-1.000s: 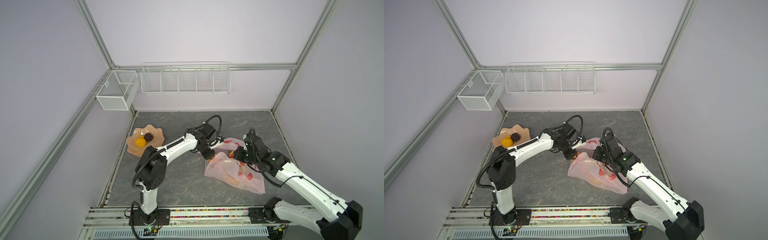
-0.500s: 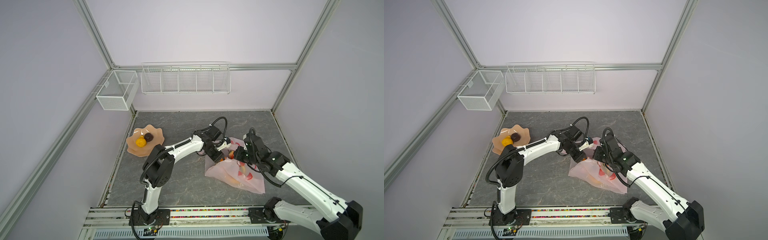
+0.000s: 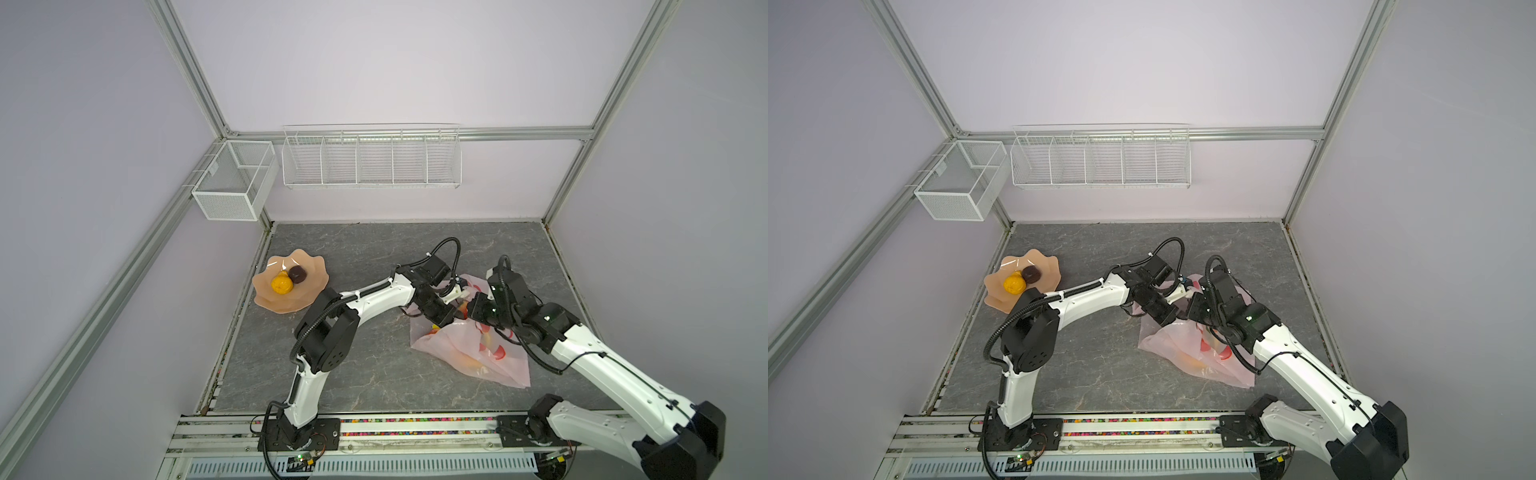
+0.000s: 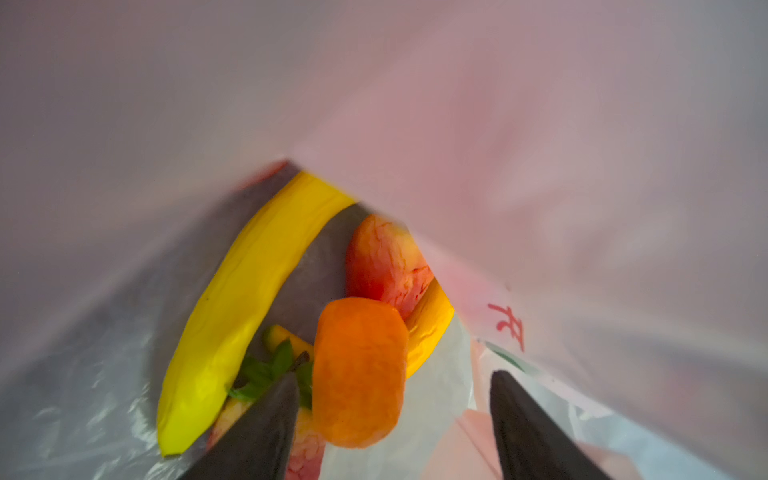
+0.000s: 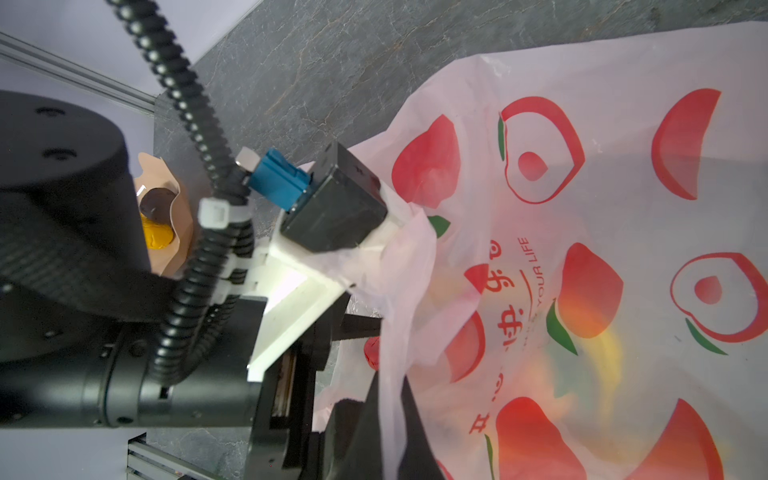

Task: Place the fruits into the plastic bag
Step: Place the fruit in the plastic bag.

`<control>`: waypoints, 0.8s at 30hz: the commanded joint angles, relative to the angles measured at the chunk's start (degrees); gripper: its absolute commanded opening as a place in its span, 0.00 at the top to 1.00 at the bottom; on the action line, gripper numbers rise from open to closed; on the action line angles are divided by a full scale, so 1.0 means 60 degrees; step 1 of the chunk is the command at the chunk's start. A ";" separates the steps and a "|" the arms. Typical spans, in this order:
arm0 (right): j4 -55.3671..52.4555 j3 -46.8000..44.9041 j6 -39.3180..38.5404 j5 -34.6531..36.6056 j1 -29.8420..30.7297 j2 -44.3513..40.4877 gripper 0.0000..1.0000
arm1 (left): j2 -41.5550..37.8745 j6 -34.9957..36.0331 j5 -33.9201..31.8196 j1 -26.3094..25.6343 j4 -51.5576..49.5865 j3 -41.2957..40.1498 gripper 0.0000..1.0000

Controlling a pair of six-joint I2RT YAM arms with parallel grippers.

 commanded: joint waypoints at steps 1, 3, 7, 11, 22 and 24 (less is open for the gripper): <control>0.0175 -0.0018 0.0075 0.0014 0.0026 -0.0063 0.94 | -0.0630 -0.0607 -0.0096 0.0193 0.0414 -0.0303 0.24; 0.0183 -0.0035 0.0075 0.0038 0.0026 -0.0072 0.94 | -0.0791 -0.0795 -0.0209 0.0339 0.0452 -0.0436 0.23; 0.0214 -0.0076 0.0075 0.0029 0.0020 -0.0082 0.94 | -0.1176 -0.1105 0.0013 0.0518 0.0803 -0.0798 0.17; 0.0272 -0.0077 0.0077 0.0014 0.0021 -0.0028 0.94 | -0.1101 -0.1051 0.0449 0.0493 0.0663 -0.0743 0.15; 0.0313 -0.0062 0.0033 0.0014 0.0029 0.0042 0.94 | -0.1273 -0.1046 0.1104 0.0625 0.0530 -0.0918 0.13; 0.0324 -0.0033 0.0017 0.0001 0.0017 0.0074 0.94 | -0.1309 -0.1018 0.1007 0.0617 0.0464 -0.0926 0.12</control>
